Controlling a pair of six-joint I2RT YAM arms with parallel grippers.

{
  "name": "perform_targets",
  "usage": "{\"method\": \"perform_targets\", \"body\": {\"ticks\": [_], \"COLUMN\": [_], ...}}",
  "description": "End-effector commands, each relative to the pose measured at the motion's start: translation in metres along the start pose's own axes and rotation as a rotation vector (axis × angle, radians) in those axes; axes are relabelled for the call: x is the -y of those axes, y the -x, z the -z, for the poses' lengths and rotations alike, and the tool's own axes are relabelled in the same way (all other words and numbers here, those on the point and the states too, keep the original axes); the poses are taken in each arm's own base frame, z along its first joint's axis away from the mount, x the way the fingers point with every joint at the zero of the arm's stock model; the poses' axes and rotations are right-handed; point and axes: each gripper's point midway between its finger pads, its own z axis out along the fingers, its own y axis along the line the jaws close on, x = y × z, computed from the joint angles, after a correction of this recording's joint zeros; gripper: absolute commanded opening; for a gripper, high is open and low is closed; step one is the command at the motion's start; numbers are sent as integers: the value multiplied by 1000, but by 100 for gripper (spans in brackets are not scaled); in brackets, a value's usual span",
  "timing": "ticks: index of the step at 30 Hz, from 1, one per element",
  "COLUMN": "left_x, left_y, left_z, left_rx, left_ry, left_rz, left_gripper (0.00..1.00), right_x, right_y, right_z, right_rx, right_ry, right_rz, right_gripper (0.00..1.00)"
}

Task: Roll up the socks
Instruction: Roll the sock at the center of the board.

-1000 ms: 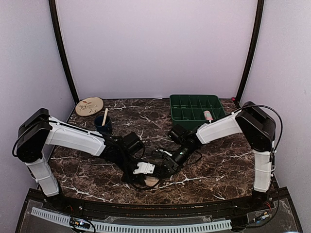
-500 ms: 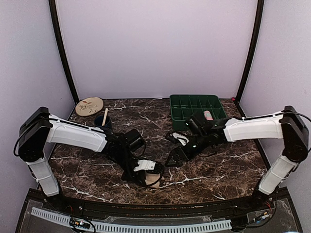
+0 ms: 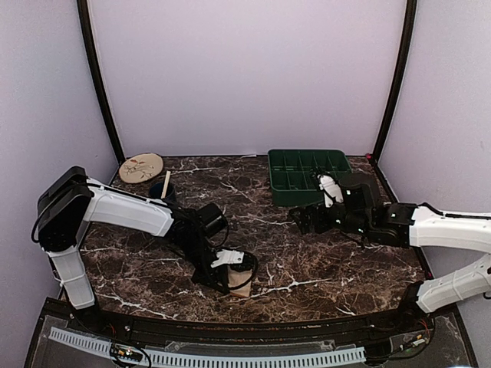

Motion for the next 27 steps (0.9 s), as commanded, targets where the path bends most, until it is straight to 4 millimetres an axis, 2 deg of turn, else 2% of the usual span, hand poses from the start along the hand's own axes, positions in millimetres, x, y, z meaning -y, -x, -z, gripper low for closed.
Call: {"method": "perform_targets", "body": {"ticks": [1, 3, 4, 10, 14, 20, 27], "left_x": [-2, -4, -5, -8, -9, -9, -7], "left_y": [7, 9, 9, 11, 10, 11, 10], "left_z": [7, 9, 9, 6, 1, 0, 2], "left_rx": [28, 36, 38, 35, 26, 20, 28], "left_ry": [-33, -42, -45, -79, -108, -172, -220], "left_rz": [48, 62, 66, 95, 119, 181, 233], "left_gripper": [4, 4, 4, 4, 4, 4, 4], "right_x": [-8, -14, -18, -38, -69, -101, -129], "right_y": [52, 46, 43, -5, -38, -60, -102], "right_z": [11, 5, 4, 2, 9, 23, 29], "right_rx": [215, 156, 140, 6, -51, -63, -140], "right_ry": [48, 54, 55, 34, 83, 137, 223], "right_rz": [17, 98, 143, 373, 486, 602, 729], "right_gripper": [86, 74, 72, 70, 68, 67, 67]}}
